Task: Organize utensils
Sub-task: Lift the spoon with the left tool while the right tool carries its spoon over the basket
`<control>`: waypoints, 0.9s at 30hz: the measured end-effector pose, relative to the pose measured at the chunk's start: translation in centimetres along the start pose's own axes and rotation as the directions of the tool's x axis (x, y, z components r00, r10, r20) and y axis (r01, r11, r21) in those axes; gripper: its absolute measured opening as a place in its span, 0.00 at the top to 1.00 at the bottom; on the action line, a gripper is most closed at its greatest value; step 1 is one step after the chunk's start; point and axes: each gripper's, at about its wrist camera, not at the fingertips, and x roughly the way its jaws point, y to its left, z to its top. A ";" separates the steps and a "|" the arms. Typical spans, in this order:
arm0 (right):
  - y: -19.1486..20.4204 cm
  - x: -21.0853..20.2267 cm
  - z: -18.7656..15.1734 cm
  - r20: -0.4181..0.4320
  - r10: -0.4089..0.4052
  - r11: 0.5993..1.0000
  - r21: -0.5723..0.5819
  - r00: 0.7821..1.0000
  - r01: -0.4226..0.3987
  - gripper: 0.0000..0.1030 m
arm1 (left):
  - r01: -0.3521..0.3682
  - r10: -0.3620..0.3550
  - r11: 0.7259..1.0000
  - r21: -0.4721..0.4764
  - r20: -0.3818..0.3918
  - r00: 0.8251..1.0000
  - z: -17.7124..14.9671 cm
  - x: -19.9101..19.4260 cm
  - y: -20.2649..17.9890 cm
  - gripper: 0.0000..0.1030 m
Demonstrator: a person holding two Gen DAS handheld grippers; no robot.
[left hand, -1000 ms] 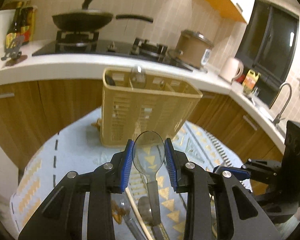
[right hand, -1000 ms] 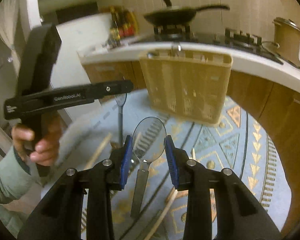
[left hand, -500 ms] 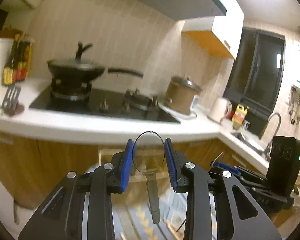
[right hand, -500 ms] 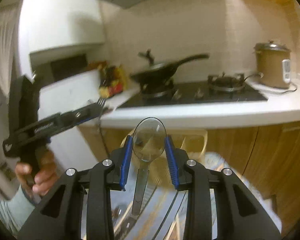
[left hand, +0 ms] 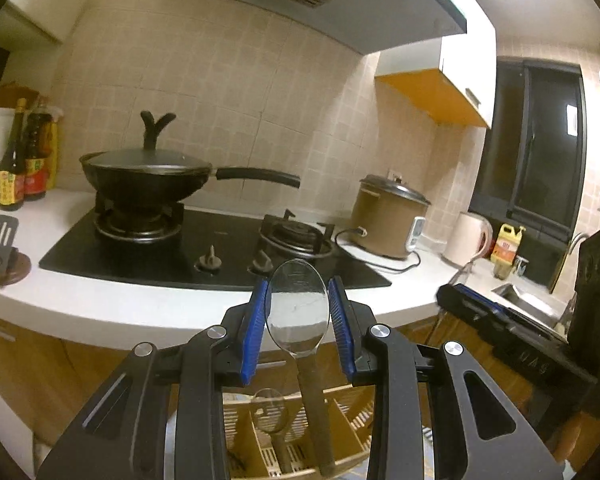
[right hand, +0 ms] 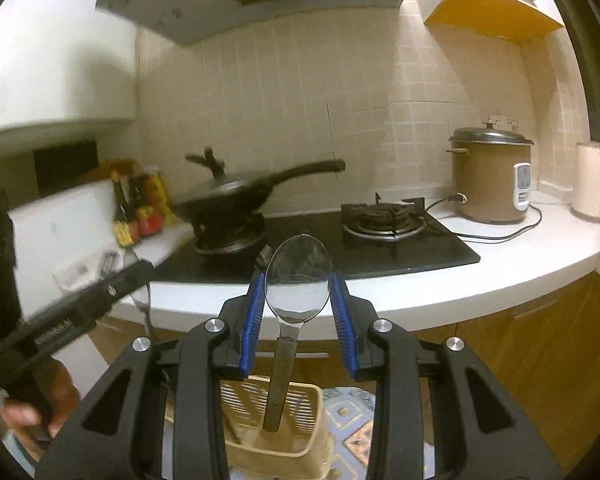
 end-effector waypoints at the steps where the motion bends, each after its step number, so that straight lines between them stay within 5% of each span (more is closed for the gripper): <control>1: 0.1 0.7 -0.4 -0.011 -0.011 1.000 -0.016 1.000 0.010 0.71 | 0.004 -0.004 1.000 -0.004 -0.011 1.000 -0.2 0.5 0.1 0.72; 6: -0.3 1.7 -1.4 -0.031 -0.018 1.000 -0.025 0.999 0.017 0.71 | 0.051 -0.052 0.998 -0.044 -0.032 0.998 0.3 1.1 1.2 0.72; 14: 0.3 1.9 -2.6 -0.036 -0.068 0.995 -0.080 0.997 0.065 0.71 | 0.038 -0.037 0.999 -0.006 0.037 0.999 2.2 0.6 0.7 0.72; 20: 1.0 3.1 -4.5 -0.074 -0.079 0.990 -0.124 0.994 0.069 0.71 | -0.051 0.050 0.996 0.075 0.004 0.999 -2.6 3.4 -0.3 0.72; 27: 1.1 3.7 -5.6 -0.132 -0.048 0.992 -0.118 0.990 0.032 0.70 | -0.045 0.050 0.996 0.070 -0.061 0.997 -5.6 4.2 0.2 0.71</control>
